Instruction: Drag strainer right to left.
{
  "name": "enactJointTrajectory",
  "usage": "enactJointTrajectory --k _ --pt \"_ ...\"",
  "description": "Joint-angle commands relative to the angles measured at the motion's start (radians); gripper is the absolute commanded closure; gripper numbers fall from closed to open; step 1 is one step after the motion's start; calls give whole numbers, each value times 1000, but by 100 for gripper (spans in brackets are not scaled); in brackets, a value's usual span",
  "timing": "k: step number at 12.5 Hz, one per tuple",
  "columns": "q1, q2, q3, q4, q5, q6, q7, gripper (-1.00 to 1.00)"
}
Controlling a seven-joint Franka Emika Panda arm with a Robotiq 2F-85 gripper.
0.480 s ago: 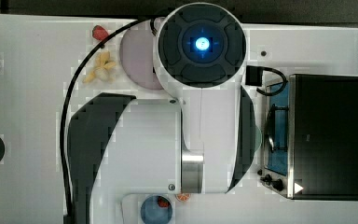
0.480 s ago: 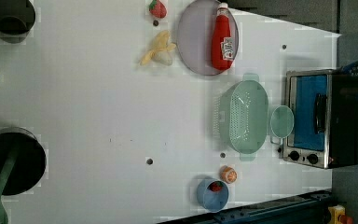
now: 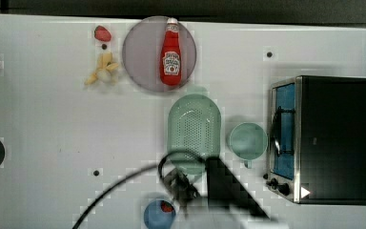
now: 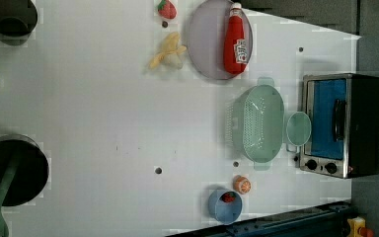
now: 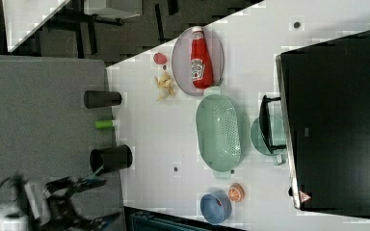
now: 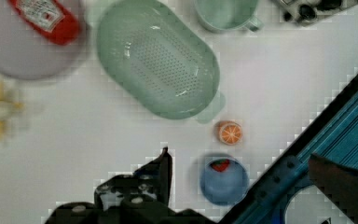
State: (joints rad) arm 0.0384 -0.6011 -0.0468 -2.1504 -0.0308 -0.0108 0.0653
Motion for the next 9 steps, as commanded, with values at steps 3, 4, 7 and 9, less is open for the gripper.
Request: enactJointTrajectory --k 3,4,7,9 --pt "-10 157 -10 -161 -13 202 70 -100" --pt "-10 190 -10 -204 -13 288 95 -100" --pt "-10 306 -4 -312 -13 555 260 -100" --pt "-10 401 7 -348 -14 721 377 -100"
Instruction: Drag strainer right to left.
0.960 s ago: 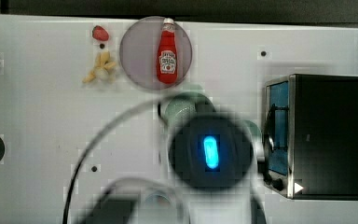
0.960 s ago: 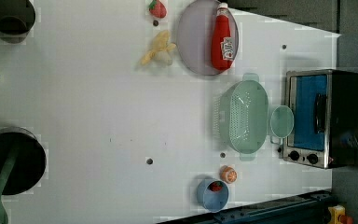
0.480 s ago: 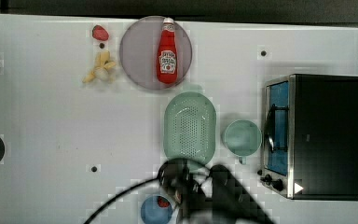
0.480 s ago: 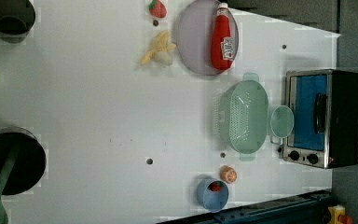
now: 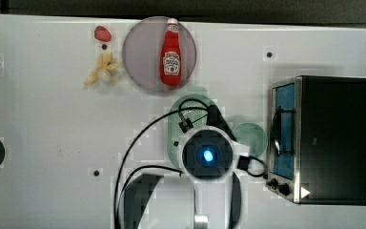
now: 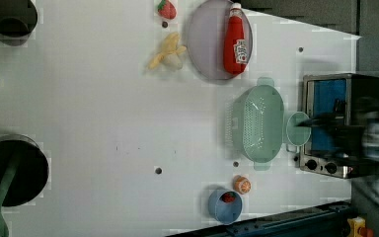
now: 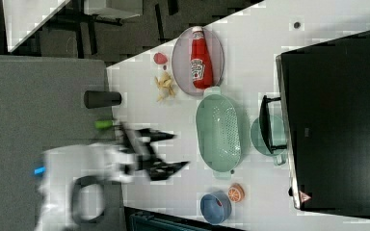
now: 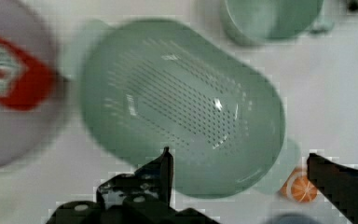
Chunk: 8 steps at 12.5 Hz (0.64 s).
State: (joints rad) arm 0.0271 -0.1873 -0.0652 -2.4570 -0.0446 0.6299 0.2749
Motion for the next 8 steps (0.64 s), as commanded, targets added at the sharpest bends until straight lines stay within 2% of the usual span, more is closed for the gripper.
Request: enactJointTrajectory --k 1,4,8 --pt "2 44 29 -42 0 129 231 -100" --pt "4 214 36 -34 0 280 421 -100" --pt "13 384 59 -34 0 474 482 -100"
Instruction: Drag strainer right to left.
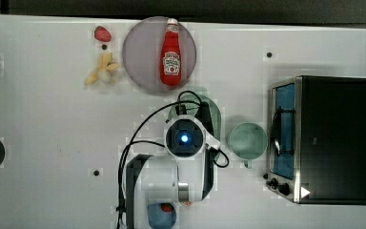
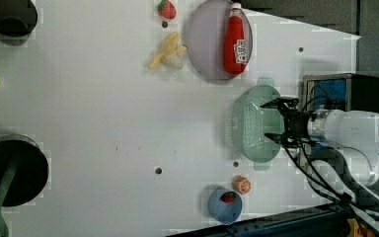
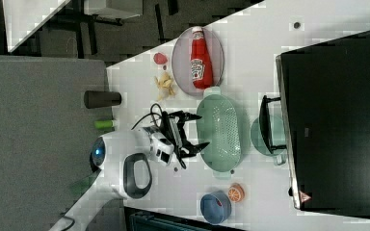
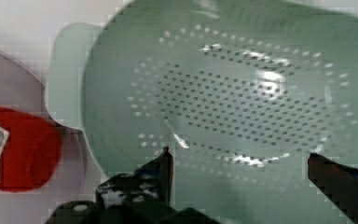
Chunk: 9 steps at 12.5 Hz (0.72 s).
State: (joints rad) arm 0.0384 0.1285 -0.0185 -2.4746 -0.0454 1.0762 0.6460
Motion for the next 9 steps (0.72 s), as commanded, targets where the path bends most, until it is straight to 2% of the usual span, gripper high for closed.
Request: enactJointTrajectory --k 1,6,9 --pt "7 101 13 -16 1 72 110 -100" --pt "15 203 15 -15 2 179 116 -100" --pt "36 217 28 -9 2 186 218 -100"
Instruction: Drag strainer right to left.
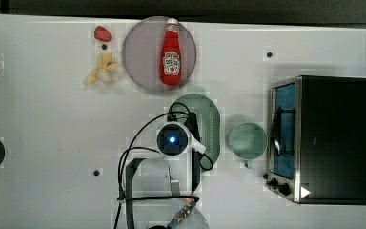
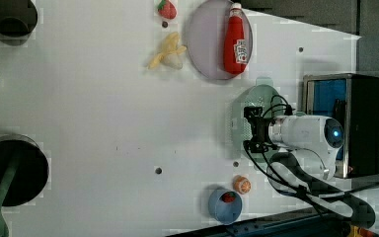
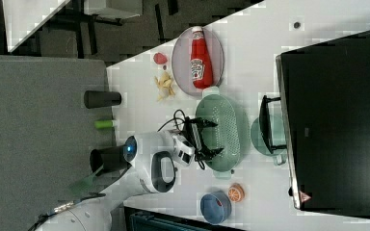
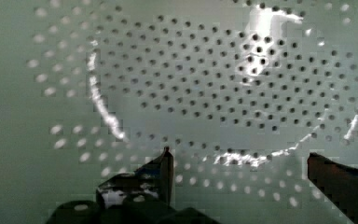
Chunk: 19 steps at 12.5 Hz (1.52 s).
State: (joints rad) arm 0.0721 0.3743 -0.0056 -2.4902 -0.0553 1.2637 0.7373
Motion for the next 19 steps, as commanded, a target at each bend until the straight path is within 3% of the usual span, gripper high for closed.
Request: enactJointTrajectory --k 1,9,19 --pt "14 -29 23 7 11 -5 139 -100" --pt "131 -14 44 35 12 -36 242 -100" --pt "294 68 72 198 13 -149 494 -100"
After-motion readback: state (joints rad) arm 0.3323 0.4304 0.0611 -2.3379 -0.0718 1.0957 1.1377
